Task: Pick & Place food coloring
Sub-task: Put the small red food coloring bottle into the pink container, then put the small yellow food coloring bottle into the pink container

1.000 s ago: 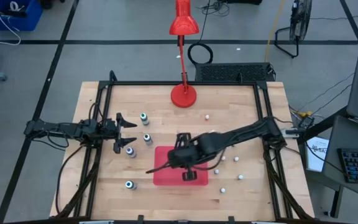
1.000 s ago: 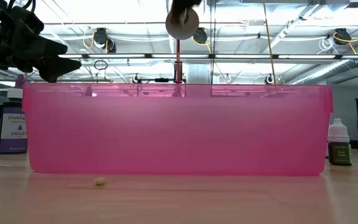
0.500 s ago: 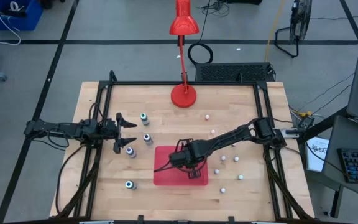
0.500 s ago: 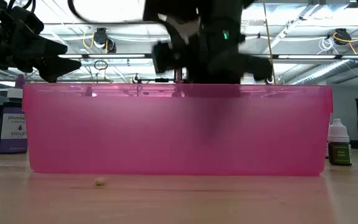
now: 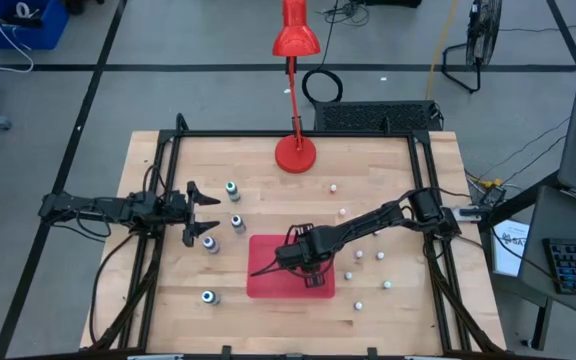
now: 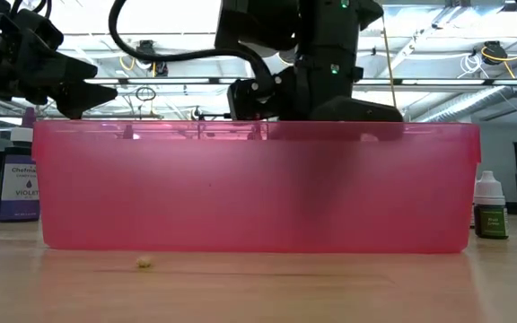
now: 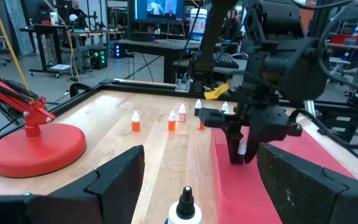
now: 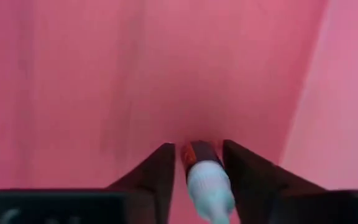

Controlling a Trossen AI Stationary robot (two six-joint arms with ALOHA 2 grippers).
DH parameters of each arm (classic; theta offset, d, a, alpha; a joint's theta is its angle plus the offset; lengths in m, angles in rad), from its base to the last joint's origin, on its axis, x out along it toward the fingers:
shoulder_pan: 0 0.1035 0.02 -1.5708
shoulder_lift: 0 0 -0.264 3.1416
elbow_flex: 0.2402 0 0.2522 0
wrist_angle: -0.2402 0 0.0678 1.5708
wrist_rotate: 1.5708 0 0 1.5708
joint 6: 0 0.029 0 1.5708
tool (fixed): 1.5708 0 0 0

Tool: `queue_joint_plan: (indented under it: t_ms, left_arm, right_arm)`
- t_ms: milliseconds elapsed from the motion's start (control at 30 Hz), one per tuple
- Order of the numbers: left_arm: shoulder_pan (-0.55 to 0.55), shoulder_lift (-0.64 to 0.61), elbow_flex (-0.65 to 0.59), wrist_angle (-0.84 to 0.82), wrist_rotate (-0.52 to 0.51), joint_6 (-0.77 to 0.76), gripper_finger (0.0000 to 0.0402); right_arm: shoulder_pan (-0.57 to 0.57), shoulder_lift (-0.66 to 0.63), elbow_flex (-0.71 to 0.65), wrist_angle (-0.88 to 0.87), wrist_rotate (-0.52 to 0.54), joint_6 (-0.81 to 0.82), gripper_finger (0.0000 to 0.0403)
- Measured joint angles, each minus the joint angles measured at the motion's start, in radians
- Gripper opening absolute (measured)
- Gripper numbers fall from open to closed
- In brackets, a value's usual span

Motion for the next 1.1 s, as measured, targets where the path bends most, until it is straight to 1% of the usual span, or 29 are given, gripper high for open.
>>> queue_joint_plan:
  t_ms: [100, 200, 333, 433, 500, 633, 733, 800, 900, 1000, 1100]
  left_arm:
    - [0.0, 0.0, 0.0, 0.0, 0.0, 0.0, 0.0306]
    - [0.0, 0.0, 0.0, 0.0, 0.0, 0.0, 0.0306]
    - [0.0, 0.0, 0.0, 0.0, 0.0, 0.0, 0.0306]
    - [0.0, 0.0, 0.0, 0.0, 0.0, 0.0, 0.0306]
    - [0.0, 0.0, 0.0, 0.0, 0.0, 0.0, 0.0305]
    - [0.0, 0.0, 0.0, 0.0, 0.0, 0.0, 0.0306]
    - [0.0, 0.0, 0.0, 0.0, 0.0, 0.0, 0.0305]
    - [0.0, 0.0, 0.0, 0.0, 0.0, 0.0, 0.0306]
    - [0.0, 0.0, 0.0, 0.0, 0.0, 0.0, 0.0306]
    - [0.0, 0.0, 0.0, 0.0, 0.0, 0.0, 0.0306]
    - [0.0, 0.0, 0.0, 0.0, 0.0, 0.0, 0.0306]
  right_arm:
    - [0.0, -0.014, -0.001, -0.003, 0.0, 0.022, 0.0175]
    - [0.0, -0.046, -0.001, -0.005, 0.0, 0.045, 0.0196]
    - [0.001, -0.109, -0.001, -0.015, 0.0, 0.065, 0.0209]
    - [0.001, -0.182, -0.001, -0.041, 0.012, 0.065, 0.021]
    - [-0.004, -0.236, 0.0, -0.07, 0.07, 0.063, 0.0208]
    - [-0.036, -0.358, 0.0, -0.149, 0.238, 0.098, 0.0206]
    - [-0.124, -0.429, 0.001, -0.216, 0.263, 0.142, 0.0208]
    - [-0.206, -0.46, 0.001, -0.265, 0.263, 0.191, 0.0211]
    - [-0.333, -0.483, 0.001, -0.325, 0.266, 0.216, 0.0216]
    - [-0.432, -0.485, -0.003, -0.315, 0.263, 0.209, 0.0222]
    - [-0.494, -0.477, -0.039, -0.259, 0.23, 0.173, 0.0228]
